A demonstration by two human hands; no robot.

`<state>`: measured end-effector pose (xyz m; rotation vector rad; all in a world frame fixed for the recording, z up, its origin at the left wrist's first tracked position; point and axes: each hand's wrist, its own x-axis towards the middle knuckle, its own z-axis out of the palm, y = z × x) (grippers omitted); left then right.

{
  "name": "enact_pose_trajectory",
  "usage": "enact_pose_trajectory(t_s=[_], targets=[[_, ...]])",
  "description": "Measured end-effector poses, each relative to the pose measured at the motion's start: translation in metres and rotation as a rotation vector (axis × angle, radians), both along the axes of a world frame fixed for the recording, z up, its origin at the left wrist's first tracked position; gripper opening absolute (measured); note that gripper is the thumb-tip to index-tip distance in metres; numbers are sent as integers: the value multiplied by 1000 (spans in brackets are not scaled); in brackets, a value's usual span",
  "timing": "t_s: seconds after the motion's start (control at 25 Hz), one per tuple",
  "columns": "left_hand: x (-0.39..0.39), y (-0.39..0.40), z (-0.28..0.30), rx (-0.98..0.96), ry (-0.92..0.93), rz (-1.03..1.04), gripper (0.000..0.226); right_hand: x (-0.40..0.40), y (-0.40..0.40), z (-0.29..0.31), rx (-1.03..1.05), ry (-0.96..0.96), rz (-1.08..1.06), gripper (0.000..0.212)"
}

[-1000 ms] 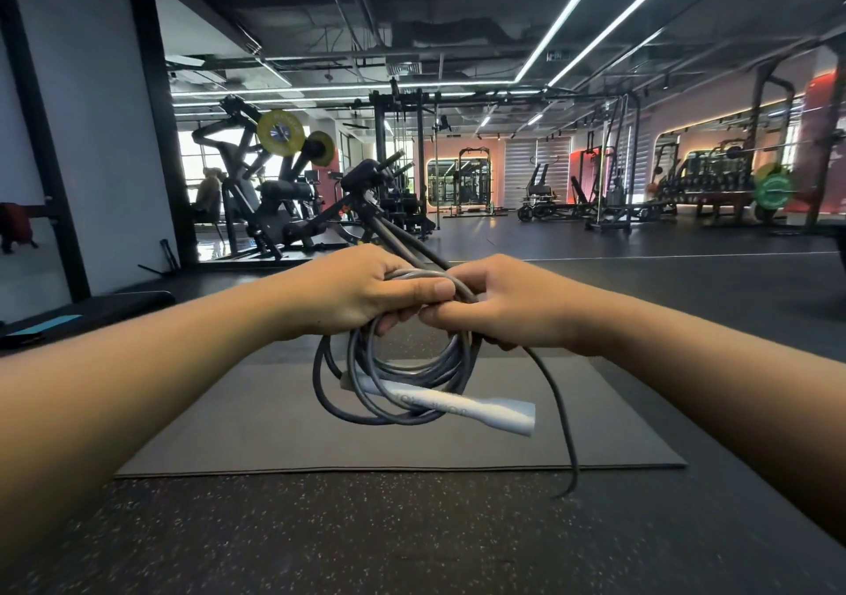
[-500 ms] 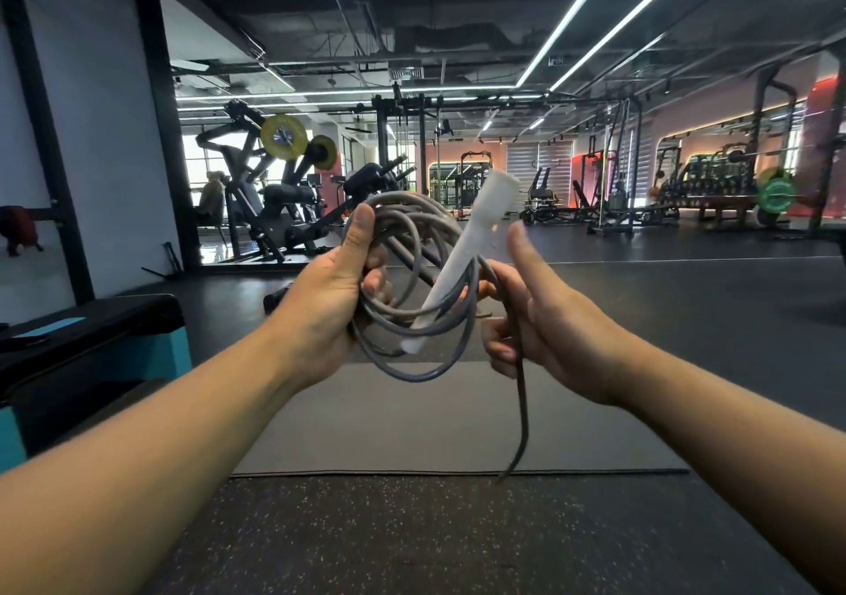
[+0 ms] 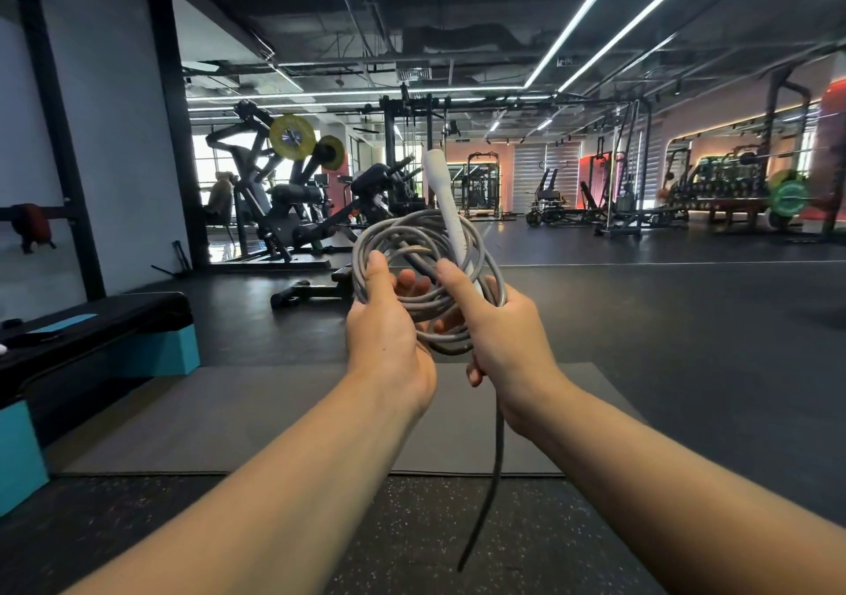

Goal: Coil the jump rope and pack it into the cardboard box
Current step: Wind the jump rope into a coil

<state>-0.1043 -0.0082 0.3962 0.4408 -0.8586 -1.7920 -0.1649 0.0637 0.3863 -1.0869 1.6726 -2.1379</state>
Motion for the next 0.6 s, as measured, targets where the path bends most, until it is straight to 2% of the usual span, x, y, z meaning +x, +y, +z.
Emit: enact_pose_trajectory(t_s=[0.08, 0.2, 0.28, 0.36, 0.44, 0.48, 0.52, 0.6], targets=[[3, -2, -4, -49, -29, -6, 45, 0, 0, 2, 38, -32, 31, 34], [2, -9, -17, -86, -143, 24, 40, 2, 4, 3, 14, 98, 112, 16], [3, -13, -26, -97, -229, 30, 41, 1, 0, 1, 26, 179, 72, 14], [7, -12, -30, -177, -355, 26, 49, -8, -6, 0, 87, 232, -21, 16], [12, -15, -29, -299, -553, 140, 66, -16, -6, 0, 173, 318, -45, 22], [18, -17, -25, -386, -681, 287, 84, -19, -4, 1, 233, 397, -42, 25], [26, -18, -18, -573, -789, 455, 102, -23, -2, 1, 295, 494, -36, 25], [38, -18, -1, -1288, -966, 774, 116, -30, 2, 2, 401, 660, -10, 19]])
